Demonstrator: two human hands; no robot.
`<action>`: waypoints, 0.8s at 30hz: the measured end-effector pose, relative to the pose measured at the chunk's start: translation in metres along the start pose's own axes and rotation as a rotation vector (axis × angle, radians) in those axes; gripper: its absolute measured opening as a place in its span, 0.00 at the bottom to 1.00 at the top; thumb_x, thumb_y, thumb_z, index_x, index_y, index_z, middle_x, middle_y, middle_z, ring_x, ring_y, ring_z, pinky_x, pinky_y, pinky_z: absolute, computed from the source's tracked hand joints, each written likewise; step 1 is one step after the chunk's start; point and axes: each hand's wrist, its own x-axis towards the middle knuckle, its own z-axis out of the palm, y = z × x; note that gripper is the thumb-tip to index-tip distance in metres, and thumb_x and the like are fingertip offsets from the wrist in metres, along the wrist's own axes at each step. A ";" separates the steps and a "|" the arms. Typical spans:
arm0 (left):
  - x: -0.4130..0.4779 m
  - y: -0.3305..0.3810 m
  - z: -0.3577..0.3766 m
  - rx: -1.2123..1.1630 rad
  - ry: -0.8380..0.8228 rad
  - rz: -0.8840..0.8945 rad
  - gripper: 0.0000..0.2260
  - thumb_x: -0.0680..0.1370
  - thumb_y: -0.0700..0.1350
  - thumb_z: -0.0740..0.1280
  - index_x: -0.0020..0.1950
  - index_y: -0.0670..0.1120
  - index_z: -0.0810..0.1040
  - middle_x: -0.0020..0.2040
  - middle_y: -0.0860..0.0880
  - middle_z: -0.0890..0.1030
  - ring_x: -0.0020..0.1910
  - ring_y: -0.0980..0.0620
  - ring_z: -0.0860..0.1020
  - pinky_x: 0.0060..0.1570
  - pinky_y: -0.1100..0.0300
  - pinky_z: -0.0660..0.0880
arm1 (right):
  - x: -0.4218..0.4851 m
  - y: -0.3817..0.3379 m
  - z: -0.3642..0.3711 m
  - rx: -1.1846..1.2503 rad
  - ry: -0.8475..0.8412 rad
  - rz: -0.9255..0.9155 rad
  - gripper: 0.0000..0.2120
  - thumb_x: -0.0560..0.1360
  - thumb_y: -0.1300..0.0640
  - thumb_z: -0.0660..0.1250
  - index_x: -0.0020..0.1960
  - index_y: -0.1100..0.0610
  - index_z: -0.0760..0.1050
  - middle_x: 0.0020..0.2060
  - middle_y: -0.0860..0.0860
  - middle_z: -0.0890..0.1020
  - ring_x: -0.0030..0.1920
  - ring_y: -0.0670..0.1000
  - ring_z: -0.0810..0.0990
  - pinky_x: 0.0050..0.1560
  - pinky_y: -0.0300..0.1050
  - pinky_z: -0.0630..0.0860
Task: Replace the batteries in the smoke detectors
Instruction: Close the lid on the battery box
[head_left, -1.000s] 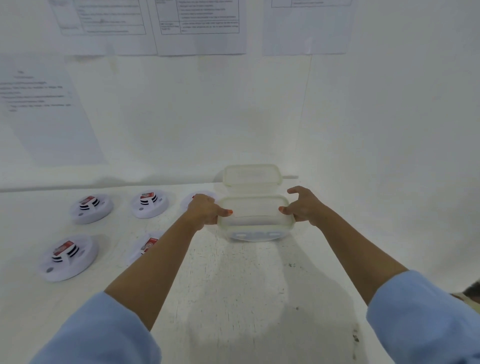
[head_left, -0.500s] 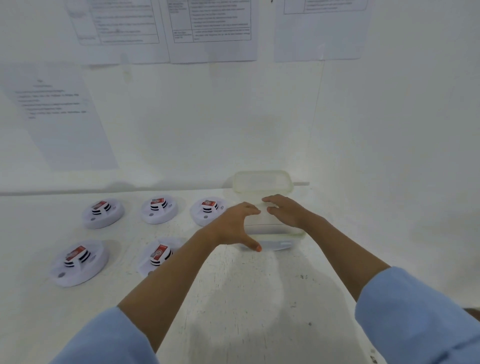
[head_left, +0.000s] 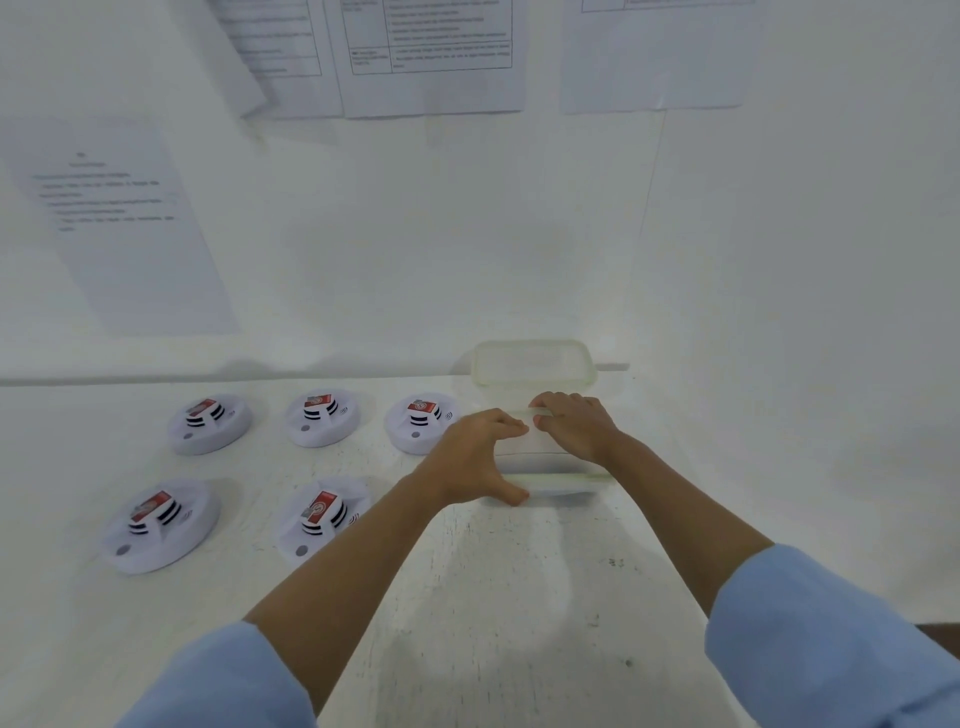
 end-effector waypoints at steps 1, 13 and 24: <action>0.000 0.000 0.000 0.000 -0.004 -0.002 0.34 0.62 0.49 0.79 0.66 0.46 0.73 0.63 0.51 0.75 0.60 0.53 0.72 0.61 0.62 0.66 | 0.000 0.000 0.000 -0.007 0.001 -0.001 0.16 0.79 0.55 0.52 0.66 0.54 0.67 0.64 0.50 0.73 0.65 0.52 0.67 0.66 0.46 0.57; -0.011 -0.004 -0.001 -0.019 -0.033 0.030 0.37 0.68 0.55 0.74 0.73 0.50 0.63 0.74 0.53 0.61 0.74 0.56 0.55 0.70 0.60 0.53 | -0.035 0.007 -0.011 0.029 0.006 -0.145 0.22 0.79 0.50 0.59 0.72 0.51 0.62 0.74 0.48 0.59 0.74 0.47 0.56 0.73 0.44 0.50; -0.007 -0.004 0.001 -0.016 -0.058 -0.015 0.34 0.69 0.55 0.73 0.72 0.49 0.65 0.73 0.53 0.64 0.73 0.55 0.59 0.71 0.58 0.56 | -0.055 0.013 -0.018 -0.043 -0.222 -0.177 0.40 0.72 0.45 0.68 0.76 0.50 0.49 0.76 0.47 0.47 0.76 0.47 0.45 0.73 0.45 0.46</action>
